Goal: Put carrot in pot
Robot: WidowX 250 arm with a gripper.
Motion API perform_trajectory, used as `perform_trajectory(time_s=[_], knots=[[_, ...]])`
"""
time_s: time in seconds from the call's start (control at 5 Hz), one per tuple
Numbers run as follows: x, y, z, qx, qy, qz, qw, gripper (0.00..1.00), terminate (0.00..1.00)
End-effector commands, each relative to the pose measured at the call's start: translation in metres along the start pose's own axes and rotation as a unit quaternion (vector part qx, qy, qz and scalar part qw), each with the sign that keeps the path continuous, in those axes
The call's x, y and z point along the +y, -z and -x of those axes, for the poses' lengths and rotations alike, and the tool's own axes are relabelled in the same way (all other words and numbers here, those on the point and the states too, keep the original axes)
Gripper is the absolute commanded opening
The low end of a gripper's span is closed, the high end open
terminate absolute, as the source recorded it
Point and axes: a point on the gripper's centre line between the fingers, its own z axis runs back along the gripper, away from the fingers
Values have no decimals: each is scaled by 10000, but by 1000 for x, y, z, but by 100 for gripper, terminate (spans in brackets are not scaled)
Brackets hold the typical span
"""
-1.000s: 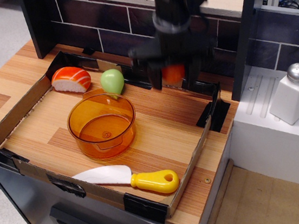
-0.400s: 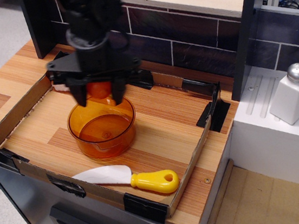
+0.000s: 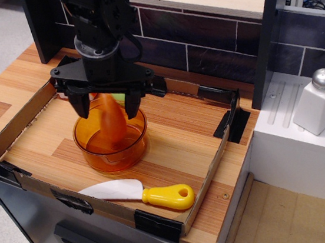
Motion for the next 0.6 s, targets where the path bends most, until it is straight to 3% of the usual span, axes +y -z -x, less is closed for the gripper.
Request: perform_trajectory(time_s=[0.0, 0.2, 0.4], knots=[[3, -27, -10, -289, -338, 44, 9990, 100, 0], [6, -64, -27, -379, -796, 225, 9958, 100, 0], [10, -102, -50, -194, -1190, 318, 9922, 100, 0]])
